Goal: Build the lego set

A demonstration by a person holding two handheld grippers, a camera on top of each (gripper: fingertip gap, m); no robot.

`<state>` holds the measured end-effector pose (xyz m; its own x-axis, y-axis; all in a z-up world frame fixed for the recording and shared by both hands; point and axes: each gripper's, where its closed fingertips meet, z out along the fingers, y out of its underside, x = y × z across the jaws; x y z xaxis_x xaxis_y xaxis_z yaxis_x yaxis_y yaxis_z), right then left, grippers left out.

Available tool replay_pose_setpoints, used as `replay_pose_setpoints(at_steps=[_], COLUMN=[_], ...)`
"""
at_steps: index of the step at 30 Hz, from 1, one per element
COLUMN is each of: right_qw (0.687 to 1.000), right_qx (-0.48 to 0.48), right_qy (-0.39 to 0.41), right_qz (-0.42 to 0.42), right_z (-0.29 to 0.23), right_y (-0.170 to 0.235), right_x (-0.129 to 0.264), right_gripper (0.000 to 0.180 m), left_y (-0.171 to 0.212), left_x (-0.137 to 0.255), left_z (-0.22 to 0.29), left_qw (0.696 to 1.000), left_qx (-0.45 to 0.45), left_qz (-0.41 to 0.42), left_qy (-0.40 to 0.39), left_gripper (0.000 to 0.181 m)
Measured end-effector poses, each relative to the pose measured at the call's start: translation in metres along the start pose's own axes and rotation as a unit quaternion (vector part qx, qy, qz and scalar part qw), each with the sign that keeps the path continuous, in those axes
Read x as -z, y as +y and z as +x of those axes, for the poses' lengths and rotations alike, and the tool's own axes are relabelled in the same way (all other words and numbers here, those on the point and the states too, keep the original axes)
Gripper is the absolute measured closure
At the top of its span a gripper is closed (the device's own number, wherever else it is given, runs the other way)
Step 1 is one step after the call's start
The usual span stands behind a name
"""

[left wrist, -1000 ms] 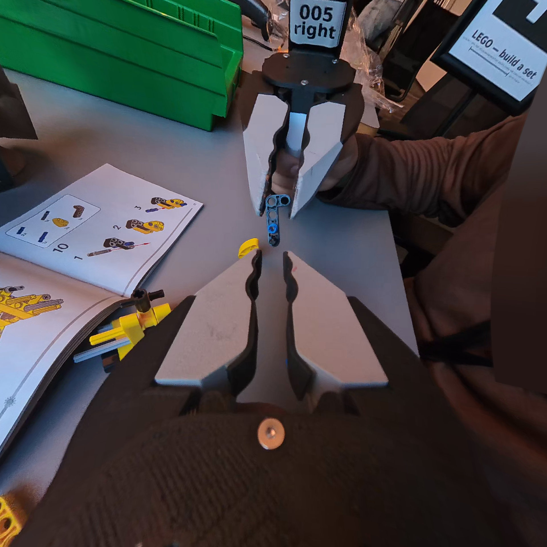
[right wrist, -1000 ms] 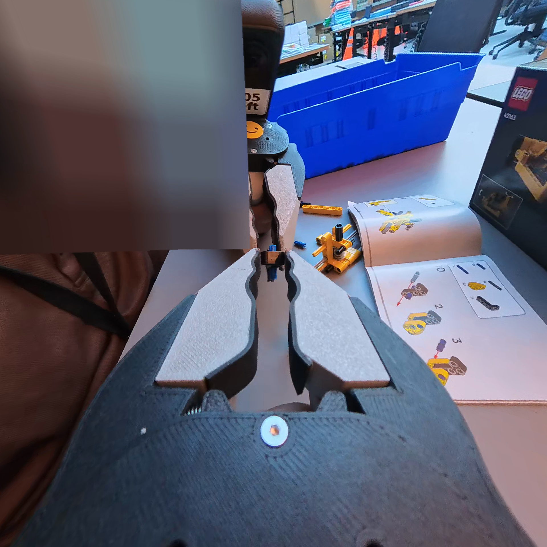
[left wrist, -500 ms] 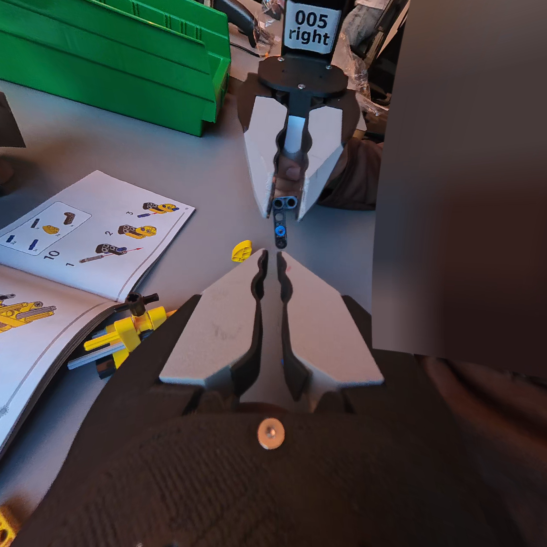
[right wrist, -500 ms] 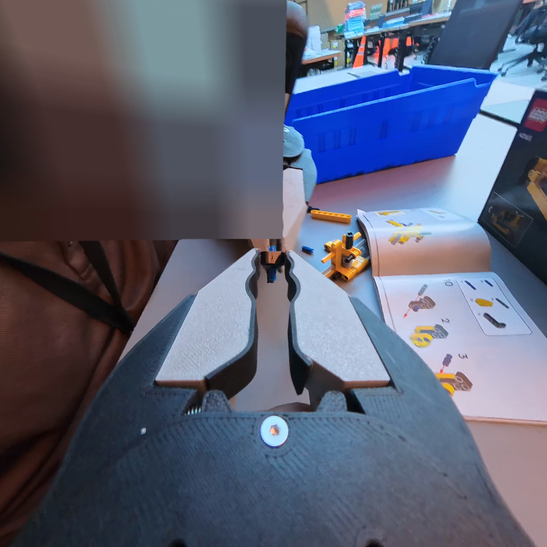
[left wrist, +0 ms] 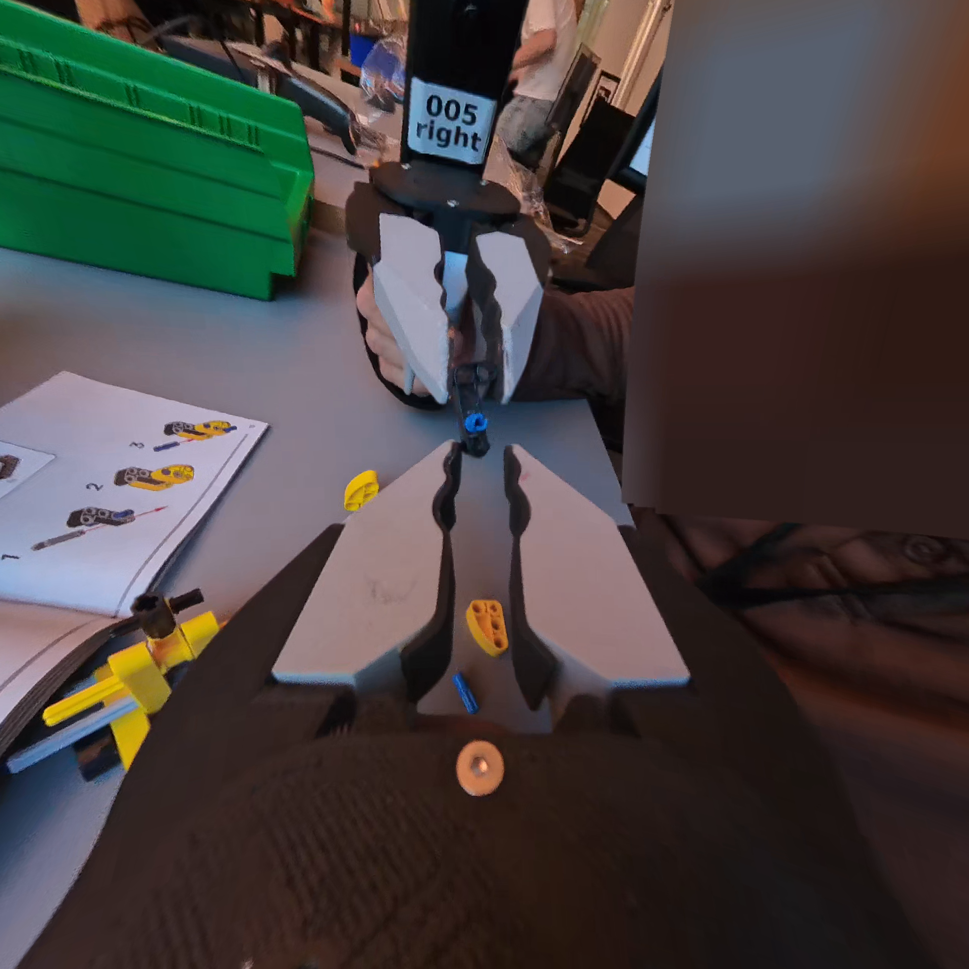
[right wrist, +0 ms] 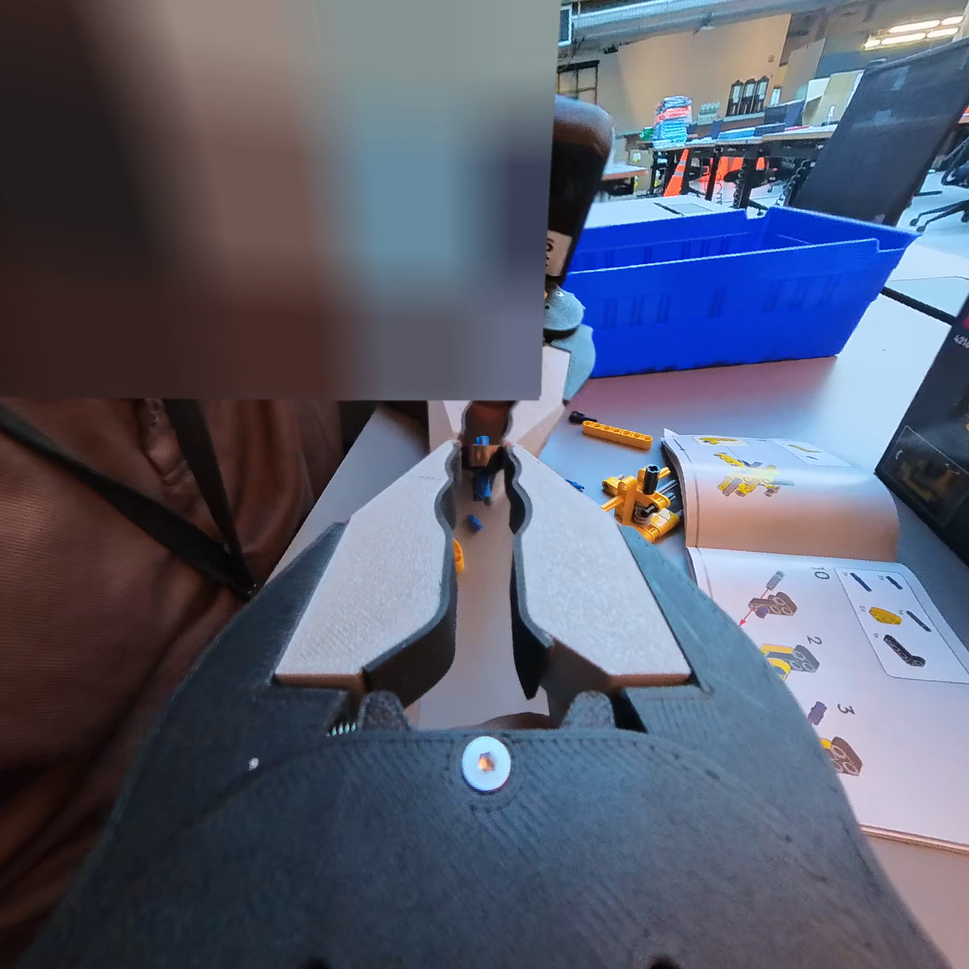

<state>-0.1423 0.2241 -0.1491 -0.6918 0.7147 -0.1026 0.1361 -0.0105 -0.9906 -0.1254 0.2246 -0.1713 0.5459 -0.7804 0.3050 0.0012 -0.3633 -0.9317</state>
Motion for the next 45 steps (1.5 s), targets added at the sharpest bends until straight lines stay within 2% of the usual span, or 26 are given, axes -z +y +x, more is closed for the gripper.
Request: replay_pose_setpoints(at_steps=[2,7,10,13,15,18,24,27,30,34,38,41,45], right_qw=[1.000,1.000,0.998,0.989,0.987,0.983,0.971,0.974,0.967,0.961,0.959,0.960,0.956], right_qx=[0.003,0.016,0.022,0.019,0.010,-0.004,0.045,0.065,0.061,0.078,0.075,0.073,0.069], right_qy=[-0.001,0.017,0.054,0.127,0.135,0.157,0.184,0.171,0.200,0.211,0.219,0.222,0.234], right_qz=[-0.003,-0.019,-0.039,-0.075,-0.083,-0.099,-0.144,-0.138,-0.148,-0.159,-0.161,-0.153,-0.160], right_z=[0.000,0.005,0.017,0.041,0.045,0.053,0.055,0.047,0.055,0.057,0.060,0.061,0.065], right_y=[0.001,0.006,0.012,0.024,0.028,0.032,0.041,0.038,0.040,0.042,0.044,0.042,0.043], right_x=[-0.001,-0.001,0.001,0.006,0.008,0.012,0.008,0.002,0.002,0.001,0.001,0.000,0.000], right_gripper=[0.167,0.167,0.165,0.159,0.154,0.154,0.165,0.163,0.156,0.170,0.172,0.165,0.169], left_y=[0.001,0.004,0.007,0.010,0.013,0.017,0.017,0.017,0.017,0.016,0.016,0.019,0.017], left_x=[-0.001,0.000,0.001,0.010,0.016,0.018,0.014,0.017,0.017,0.017,0.021,0.025,0.025], left_z=[-0.003,-0.011,-0.025,-0.049,-0.062,-0.070,-0.068,-0.072,-0.074,-0.072,-0.076,-0.081,-0.080], left_qw=[0.999,0.996,0.989,0.967,0.944,0.918,0.902,0.890,0.877,0.861,0.850,0.838,0.829], left_qx=[-0.021,-0.059,-0.080,-0.125,-0.172,-0.220,-0.257,-0.269,-0.286,-0.310,-0.313,-0.319,-0.334], left_qz=[-0.006,-0.021,-0.039,-0.068,-0.094,-0.123,-0.132,-0.142,-0.153,-0.164,-0.176,-0.193,-0.197], left_qy=[-0.023,-0.065,-0.117,-0.209,-0.264,-0.306,-0.322,-0.340,-0.354,-0.368,-0.384,-0.397,-0.404], left_gripper=[0.174,0.176,0.176,0.176,0.176,0.176,0.176,0.176,0.176,0.176,0.176,0.176,0.177])
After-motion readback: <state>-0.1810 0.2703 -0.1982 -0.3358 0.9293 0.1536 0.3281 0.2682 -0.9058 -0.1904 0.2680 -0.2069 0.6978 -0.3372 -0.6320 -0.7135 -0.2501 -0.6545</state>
